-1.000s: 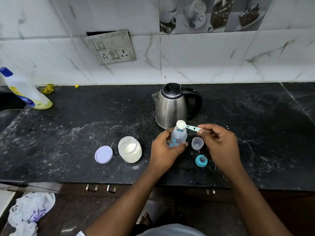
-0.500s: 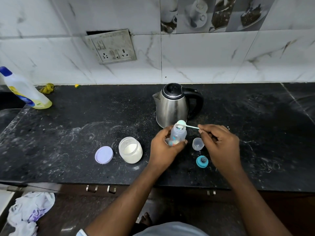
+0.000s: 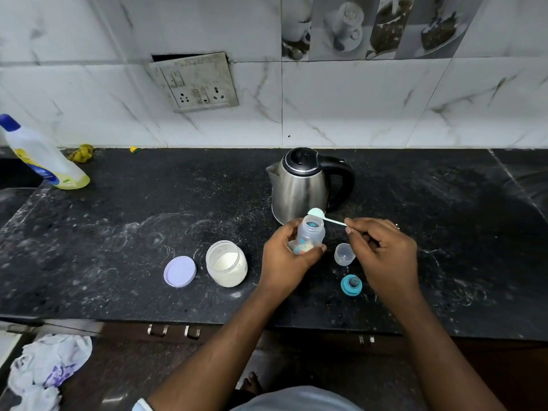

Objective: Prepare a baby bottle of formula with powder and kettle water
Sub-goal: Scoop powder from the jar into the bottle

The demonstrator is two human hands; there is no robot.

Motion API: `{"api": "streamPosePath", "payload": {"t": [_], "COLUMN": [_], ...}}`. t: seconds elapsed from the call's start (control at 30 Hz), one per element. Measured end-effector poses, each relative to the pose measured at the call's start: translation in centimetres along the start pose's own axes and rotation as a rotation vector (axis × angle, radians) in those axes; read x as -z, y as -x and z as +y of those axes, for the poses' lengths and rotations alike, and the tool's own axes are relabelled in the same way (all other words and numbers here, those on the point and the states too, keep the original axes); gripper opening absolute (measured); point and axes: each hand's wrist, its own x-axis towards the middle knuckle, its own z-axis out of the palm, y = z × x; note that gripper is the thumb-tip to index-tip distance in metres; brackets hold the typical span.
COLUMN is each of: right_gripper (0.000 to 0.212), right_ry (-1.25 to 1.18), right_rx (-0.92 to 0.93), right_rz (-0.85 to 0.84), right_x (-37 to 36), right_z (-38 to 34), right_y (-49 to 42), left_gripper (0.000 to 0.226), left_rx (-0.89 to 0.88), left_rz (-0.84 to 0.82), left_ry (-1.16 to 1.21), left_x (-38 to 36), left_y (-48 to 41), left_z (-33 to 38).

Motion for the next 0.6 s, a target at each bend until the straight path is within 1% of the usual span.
{"api": "streamPosePath", "payload": {"t": [0.4, 0.53, 0.6], "right_gripper": [0.022, 0.022, 0.023], "right_ry": [0.113, 0.136, 0.136], "right_rx": [0.072, 0.092, 0.100], "right_rz": [-0.043, -0.007, -0.025], "right_x": [0.06, 0.06, 0.04], "right_z": [-0.71, -0.88, -0.98], "right_y": [0.23, 0.39, 0.33], "left_gripper": [0.057, 0.055, 0.053], "left_rx": [0.005, 0.012, 0.001], "left_rz": [-0.010, -0.020, -0.019], "left_ry": [0.022, 0.033, 0.019], "left_x": [0.30, 0.36, 0.39], "left_y": [0.30, 0.33, 0.29], "left_z": [0.07, -0.26, -0.25]}}
